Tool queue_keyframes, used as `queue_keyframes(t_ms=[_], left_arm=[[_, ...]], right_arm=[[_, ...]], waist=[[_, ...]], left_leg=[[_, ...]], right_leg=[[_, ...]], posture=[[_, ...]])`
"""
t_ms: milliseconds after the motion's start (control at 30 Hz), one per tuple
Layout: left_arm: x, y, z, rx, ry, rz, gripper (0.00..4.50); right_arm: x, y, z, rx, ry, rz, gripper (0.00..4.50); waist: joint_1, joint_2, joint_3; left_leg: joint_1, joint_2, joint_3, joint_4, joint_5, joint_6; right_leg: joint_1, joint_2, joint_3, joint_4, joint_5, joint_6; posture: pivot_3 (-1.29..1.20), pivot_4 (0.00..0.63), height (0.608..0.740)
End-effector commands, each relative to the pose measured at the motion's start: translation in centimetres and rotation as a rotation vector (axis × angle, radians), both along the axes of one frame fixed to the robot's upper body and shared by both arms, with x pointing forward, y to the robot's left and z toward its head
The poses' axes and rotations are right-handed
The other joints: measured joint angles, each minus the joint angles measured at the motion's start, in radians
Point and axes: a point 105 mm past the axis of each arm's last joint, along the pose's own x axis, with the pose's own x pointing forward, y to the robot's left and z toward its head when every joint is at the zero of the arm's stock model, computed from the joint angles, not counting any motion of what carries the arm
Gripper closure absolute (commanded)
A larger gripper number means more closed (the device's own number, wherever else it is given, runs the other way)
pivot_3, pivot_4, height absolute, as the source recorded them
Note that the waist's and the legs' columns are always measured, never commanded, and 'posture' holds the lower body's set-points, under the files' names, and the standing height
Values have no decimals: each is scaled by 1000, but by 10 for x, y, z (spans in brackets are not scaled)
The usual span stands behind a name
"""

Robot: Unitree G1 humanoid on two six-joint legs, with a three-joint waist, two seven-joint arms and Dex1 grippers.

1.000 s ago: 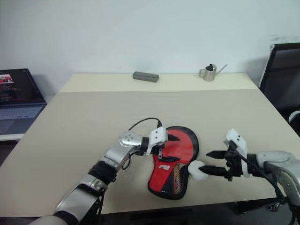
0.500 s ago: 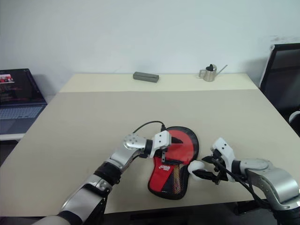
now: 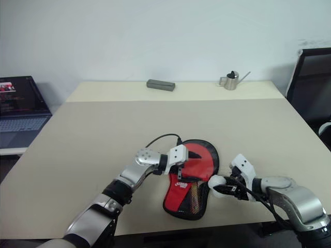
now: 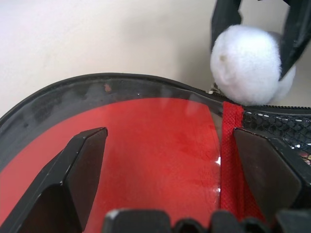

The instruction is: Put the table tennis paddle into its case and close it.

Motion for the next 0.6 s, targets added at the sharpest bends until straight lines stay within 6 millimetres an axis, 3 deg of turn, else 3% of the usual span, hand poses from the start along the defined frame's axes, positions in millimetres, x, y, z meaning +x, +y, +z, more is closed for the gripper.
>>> queue_keyframes(t_ms=[33,67,167,367,600], left_arm=[[-4,0,-5,21,-4,-16,0],[-4,0,-6,22,-4,-17,0],[-5,-1,-7,26,-5,-21,0],[-9,-5,-14,43,-2,-31,0],[-16,-10,-23,61,17,-53,0]], right_arm=[[-8,-7,12,-24,-20,36,3595],[-11,-9,13,-34,-17,47,3956],[-16,-13,15,-54,-11,73,4427],[-21,-6,15,-53,-6,129,4457],[-36,26,5,-55,15,311,4457]], waist=[[1,0,0],[1,0,0],[1,-1,-1],[2,0,-2],[2,-1,-5]], left_leg=[[0,0,0,0,0,0],[0,0,0,0,0,0],[0,0,0,0,0,0],[0,0,0,0,0,0],[0,0,0,0,0,0]], right_leg=[[0,0,0,0,0,0],[0,0,0,0,0,0],[1,0,0,0,0,0],[1,0,0,-1,0,0],[1,0,0,-1,0,0]], posture=[[0,150,740],[0,150,740],[0,150,740],[0,150,740],[0,150,740]])
